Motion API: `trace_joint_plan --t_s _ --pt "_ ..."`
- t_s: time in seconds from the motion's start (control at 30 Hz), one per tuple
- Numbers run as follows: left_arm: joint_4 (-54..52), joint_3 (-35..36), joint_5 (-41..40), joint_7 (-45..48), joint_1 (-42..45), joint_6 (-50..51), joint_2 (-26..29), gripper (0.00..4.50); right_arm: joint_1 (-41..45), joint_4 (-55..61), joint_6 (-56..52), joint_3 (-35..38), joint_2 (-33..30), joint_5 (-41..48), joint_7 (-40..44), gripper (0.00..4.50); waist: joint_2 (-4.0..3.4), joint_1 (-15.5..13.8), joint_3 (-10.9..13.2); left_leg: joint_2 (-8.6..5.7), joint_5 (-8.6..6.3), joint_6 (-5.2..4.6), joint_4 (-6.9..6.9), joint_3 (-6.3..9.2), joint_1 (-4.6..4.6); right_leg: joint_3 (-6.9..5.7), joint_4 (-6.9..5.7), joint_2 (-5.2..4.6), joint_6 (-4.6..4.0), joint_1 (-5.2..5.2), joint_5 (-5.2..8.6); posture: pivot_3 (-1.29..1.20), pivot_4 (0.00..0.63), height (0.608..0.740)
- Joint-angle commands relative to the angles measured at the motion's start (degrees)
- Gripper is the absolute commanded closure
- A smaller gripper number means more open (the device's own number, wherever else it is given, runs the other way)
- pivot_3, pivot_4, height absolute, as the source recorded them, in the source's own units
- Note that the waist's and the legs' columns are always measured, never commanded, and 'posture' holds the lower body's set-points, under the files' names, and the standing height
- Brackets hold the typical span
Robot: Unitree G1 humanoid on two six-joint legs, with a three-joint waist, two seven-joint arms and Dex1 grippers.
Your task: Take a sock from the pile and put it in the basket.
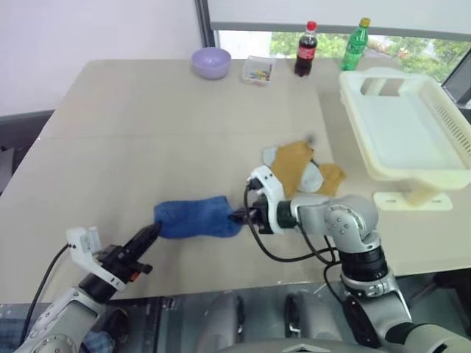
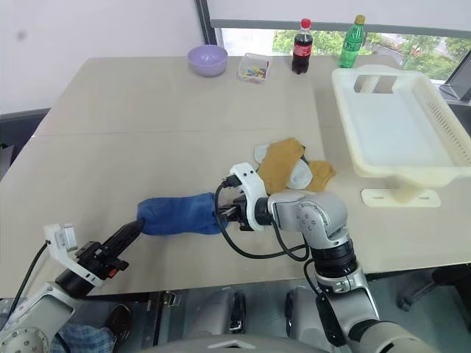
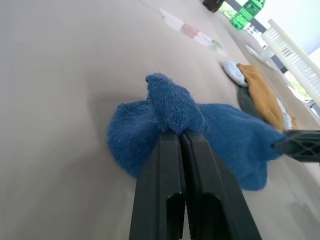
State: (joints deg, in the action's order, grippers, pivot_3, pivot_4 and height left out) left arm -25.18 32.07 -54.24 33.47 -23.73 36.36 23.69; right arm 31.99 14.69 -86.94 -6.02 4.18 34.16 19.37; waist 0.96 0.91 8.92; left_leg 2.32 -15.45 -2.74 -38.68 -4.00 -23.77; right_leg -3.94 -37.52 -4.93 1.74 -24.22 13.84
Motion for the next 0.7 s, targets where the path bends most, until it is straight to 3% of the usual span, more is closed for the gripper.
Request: trace_joint_plan --t_s 0.03,0.3,0.5,0.7 --pt "0.12 -0.54 0.60 0.38 -0.08 -1.32 0.35 4.39 -0.86 -0.07 -3.25 2.25 1.05 0.63 -0.96 4.50 -0.01 -0.03 0.01 0.00 0.00 0.00 0.01 0.00 0.00 -0.01 0.01 0.00 0.00 0.00 0.00 0.00 0.150 0.740" --pt "1.01 -0.81 0.94 0.58 0.25 -1.90 0.34 4.39 -0.32 -7.11 -5.56 15.77 9.01 -0.15 -6.76 4.50 0.00 -0.07 -0.01 -0.03 0.01 0.01 0.24 -0.06 -0.03 0.02 0.16 0.00 0.01 -0.08 -0.01 0.00 0.150 0.740" --pt "0.97 -0.86 0.97 0.48 0.15 -1.77 0.58 4.39 0.94 -12.29 -5.56 25.74 13.36 8.15 -13.28 4.50 -0.04 -0.27 -0.28 -0.07 0.00 -0.01 0.25 0.02 0.06 -0.05 0.51 -0.02 0.02 0.16 -0.01 0.00 0.150 0.740" --pt "1.89 -0.78 1.18 0.66 0.66 -1.79 0.94 4.39 -1.32 -13.63 -5.56 24.18 11.32 17.81 -20.34 4.50 0.01 -0.18 -0.39 -0.11 -0.02 -0.05 0.26 0.05 0.05 0.00 0.60 -0.10 0.01 0.19 -0.02 0.00 0.150 0.740"
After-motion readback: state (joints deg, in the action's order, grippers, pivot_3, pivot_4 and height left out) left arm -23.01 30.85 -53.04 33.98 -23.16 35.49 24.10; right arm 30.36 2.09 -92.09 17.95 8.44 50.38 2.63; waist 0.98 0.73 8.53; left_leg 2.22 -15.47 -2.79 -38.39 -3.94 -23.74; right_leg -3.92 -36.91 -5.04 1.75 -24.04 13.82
